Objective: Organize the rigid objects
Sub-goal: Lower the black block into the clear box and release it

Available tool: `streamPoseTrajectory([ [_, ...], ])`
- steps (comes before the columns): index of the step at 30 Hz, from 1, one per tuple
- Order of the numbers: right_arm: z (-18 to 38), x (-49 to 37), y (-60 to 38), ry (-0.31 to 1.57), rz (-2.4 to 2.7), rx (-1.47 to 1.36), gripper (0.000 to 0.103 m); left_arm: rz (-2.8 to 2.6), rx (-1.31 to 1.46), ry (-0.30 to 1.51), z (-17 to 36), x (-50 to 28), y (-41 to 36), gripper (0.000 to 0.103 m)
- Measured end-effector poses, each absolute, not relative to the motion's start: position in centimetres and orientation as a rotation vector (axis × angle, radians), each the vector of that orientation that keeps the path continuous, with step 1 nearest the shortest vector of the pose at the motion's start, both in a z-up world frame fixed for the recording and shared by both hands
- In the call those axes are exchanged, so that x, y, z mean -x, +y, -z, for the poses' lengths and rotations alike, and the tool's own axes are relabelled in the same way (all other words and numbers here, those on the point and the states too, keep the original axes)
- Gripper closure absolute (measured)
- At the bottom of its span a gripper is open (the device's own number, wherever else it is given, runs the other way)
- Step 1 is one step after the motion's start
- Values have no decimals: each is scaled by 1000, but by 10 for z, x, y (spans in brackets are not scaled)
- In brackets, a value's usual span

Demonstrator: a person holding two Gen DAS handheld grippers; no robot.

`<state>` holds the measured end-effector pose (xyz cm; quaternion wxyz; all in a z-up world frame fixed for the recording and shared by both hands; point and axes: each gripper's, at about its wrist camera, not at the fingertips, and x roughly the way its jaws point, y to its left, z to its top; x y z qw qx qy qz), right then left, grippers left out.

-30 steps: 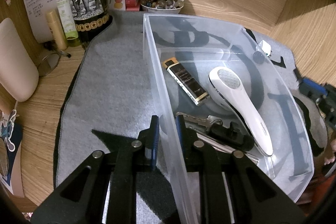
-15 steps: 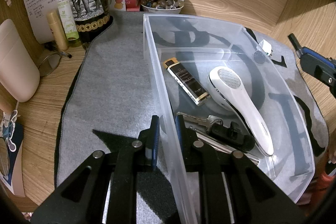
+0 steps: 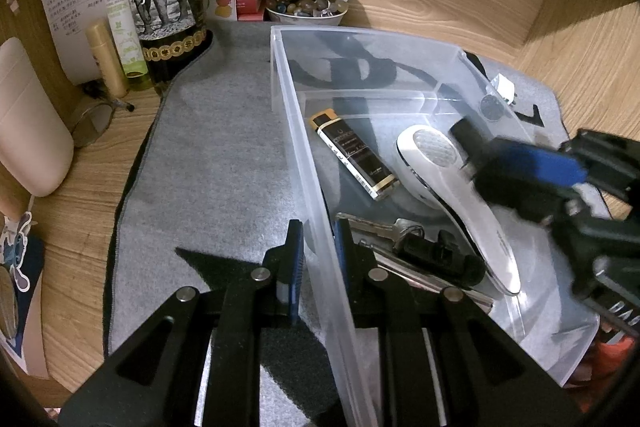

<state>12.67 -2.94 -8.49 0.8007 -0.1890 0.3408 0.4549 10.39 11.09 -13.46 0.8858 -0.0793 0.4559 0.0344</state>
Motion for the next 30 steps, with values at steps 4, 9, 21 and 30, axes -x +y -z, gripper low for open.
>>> streamPoseTrajectory([
  [4,94,-127,-24,760,-982,430,85,-70,156,950,134,-105,109,87],
  [9,94,-128,-22,770,-973,445,85,-70,159,949,134,-105,109,87],
  [21,80,-137,-40,747,-916,346,66,-67,158,947,135,-105,109,87],
  [30,38,-163,-92,624,-748,218,54,-57,149,946,135,-105,109,87],
])
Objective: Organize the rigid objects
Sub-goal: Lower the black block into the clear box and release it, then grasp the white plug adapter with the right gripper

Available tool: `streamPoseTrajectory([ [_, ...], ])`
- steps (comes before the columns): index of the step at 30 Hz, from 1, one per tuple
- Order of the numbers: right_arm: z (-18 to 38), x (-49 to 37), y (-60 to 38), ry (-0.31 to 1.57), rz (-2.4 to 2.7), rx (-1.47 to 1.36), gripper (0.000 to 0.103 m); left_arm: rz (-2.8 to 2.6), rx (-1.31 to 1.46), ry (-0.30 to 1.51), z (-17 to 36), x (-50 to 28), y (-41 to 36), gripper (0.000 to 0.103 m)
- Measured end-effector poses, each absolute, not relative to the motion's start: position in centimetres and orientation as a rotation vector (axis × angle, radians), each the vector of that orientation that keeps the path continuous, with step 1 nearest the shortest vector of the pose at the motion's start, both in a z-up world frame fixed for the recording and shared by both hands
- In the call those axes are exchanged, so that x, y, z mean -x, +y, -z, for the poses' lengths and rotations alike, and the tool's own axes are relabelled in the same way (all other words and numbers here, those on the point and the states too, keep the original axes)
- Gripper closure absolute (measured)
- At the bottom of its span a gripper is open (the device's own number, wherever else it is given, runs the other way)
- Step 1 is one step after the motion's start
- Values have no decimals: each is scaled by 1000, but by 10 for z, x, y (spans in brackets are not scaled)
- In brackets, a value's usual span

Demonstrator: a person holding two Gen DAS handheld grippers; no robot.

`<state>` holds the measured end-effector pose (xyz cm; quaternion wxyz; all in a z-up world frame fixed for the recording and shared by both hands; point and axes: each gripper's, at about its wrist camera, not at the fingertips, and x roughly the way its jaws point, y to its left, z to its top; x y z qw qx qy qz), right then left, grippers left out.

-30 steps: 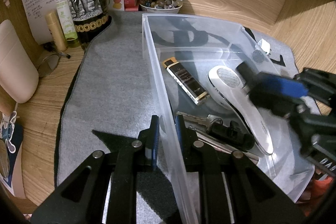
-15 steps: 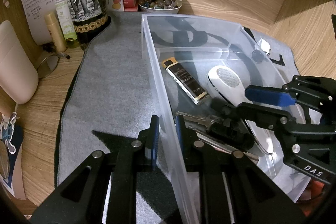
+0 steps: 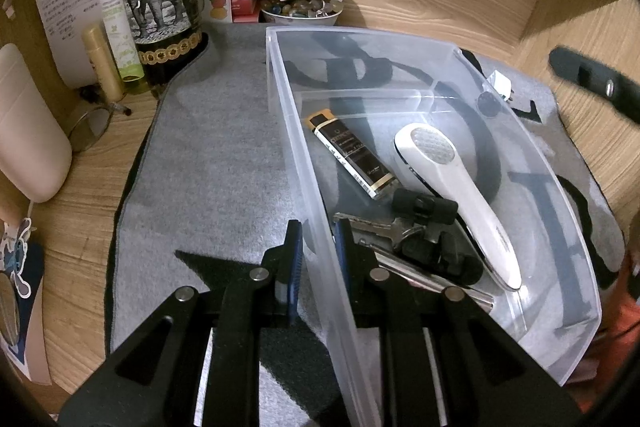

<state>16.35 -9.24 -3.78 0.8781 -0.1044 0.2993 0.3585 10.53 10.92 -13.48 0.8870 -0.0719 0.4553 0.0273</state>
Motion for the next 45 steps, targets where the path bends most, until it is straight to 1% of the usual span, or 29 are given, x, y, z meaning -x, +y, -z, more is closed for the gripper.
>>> streamPoseTrajectory([
  [5,26,-196,-123,603,-619,134,54,-52,155,944,135,-105,110,86],
  [9,33,-229,-136,623,-523,120,54,-46,159,943,135,-104,111,86],
  [13,54,-261,-140,676,-457,144,54,-43,159,942,135,-104,112,86],
  [23,136,-328,-137,888,-351,177,54,-34,165,940,136,-103,112,86],
  [28,150,-335,-137,914,-343,183,55,-34,164,939,136,-103,112,85],
  [29,149,-333,-137,908,-347,184,57,-34,165,939,136,-103,112,85],
  [36,130,-318,-135,862,-378,191,57,-35,163,939,136,-103,112,85],
  [45,69,-267,-135,714,-472,169,57,-36,164,939,136,-104,112,85],
])
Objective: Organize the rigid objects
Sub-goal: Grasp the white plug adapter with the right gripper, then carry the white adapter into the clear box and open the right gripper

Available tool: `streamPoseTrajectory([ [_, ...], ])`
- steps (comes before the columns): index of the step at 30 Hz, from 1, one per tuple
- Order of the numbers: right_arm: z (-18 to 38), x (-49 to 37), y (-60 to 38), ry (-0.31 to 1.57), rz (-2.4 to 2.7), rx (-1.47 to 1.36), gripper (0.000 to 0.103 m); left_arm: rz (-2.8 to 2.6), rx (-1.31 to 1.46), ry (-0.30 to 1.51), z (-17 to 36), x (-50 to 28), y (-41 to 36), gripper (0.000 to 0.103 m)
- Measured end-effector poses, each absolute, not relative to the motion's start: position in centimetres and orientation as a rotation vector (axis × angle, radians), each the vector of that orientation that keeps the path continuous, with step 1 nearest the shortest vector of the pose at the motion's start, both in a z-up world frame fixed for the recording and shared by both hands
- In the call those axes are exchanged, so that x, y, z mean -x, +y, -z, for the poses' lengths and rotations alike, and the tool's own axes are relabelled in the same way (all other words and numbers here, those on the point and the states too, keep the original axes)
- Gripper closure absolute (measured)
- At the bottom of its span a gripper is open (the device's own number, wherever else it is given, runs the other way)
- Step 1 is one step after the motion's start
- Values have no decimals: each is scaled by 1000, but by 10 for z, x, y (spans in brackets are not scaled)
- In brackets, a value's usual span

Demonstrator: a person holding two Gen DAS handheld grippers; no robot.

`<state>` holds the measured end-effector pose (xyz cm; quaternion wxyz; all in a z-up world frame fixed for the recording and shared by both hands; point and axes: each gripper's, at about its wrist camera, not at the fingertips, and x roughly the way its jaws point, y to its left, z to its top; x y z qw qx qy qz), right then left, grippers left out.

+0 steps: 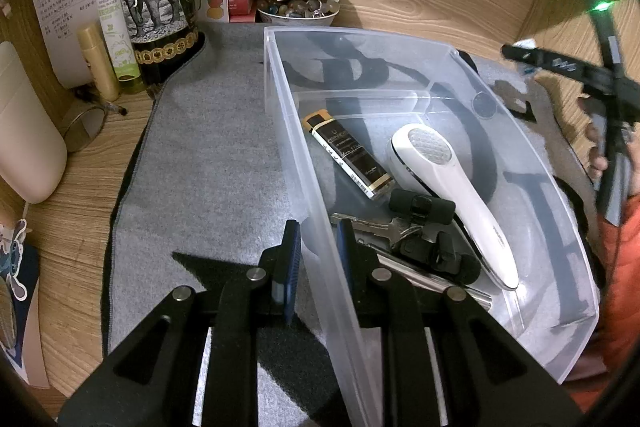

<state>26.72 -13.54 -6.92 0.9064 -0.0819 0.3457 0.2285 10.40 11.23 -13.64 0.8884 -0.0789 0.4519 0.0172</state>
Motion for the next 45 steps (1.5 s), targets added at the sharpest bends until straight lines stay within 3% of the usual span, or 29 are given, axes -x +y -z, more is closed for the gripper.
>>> streamPoseTrajectory([
  [14,18,-189,-100,557,-678,217,57,-40,162,939,137,-105,113,85],
  [45,101,-139,-5,788,-940,552,57,-40,163,939,138,-105,113,85],
])
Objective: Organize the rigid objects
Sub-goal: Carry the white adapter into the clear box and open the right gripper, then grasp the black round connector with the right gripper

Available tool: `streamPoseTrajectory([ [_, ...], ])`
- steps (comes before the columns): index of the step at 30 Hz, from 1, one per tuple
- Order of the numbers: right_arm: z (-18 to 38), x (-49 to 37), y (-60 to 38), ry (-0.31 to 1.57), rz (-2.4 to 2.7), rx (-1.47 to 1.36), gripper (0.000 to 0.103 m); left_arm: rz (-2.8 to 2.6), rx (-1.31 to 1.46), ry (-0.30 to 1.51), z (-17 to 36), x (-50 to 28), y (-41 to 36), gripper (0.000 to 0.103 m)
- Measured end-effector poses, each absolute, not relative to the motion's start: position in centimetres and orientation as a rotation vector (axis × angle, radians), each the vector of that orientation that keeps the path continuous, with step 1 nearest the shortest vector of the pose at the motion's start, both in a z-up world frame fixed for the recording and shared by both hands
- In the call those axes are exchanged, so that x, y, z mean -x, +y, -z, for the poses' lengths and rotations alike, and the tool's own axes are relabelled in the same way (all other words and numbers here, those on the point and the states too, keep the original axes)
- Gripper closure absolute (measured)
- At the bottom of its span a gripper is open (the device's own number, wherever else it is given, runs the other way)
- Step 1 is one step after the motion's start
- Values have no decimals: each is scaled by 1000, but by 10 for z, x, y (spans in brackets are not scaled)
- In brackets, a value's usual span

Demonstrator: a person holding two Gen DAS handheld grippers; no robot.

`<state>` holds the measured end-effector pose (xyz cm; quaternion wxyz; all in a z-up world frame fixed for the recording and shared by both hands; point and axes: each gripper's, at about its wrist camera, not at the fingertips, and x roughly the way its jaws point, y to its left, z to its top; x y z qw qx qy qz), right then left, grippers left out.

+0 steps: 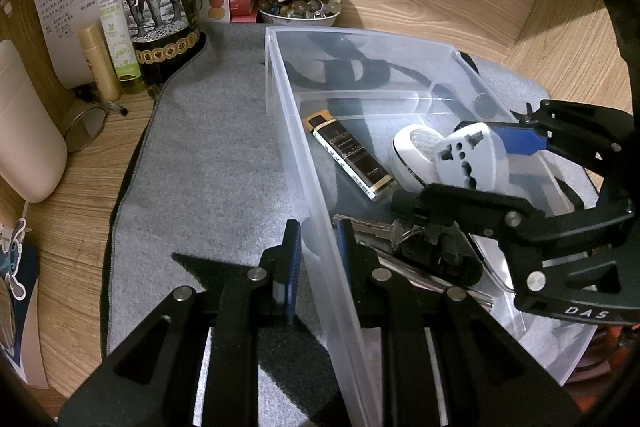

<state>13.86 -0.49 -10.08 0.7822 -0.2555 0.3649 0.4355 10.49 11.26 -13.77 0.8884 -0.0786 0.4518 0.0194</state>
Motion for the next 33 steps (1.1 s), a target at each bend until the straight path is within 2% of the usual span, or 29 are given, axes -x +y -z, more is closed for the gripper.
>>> streamPoseTrajectory([
  [6,101,-137,-5,795,-939,562,56,-41,163,939,138,-105,113,85],
  [9,98,-136,-5,772,-931,562,47,-41,163,938,138,-105,113,85],
  [16,77,-136,-16,708,-917,511,46,-41,163,938,138,-105,113,85],
  [19,64,-139,-25,674,-894,465,39,-41,163,938,138,-105,113,85],
  [20,58,-142,-30,660,-882,447,31,-41,163,938,138,-105,113,85],
  [21,54,-143,-34,649,-874,431,28,-41,163,938,138,-105,113,85],
  [26,33,-158,-56,602,-801,365,28,-41,163,938,138,-105,113,85],
  [29,24,-173,-74,592,-743,311,21,-41,163,939,138,-105,113,85],
  [33,25,-198,-96,619,-671,256,21,-42,167,940,138,-105,113,85],
])
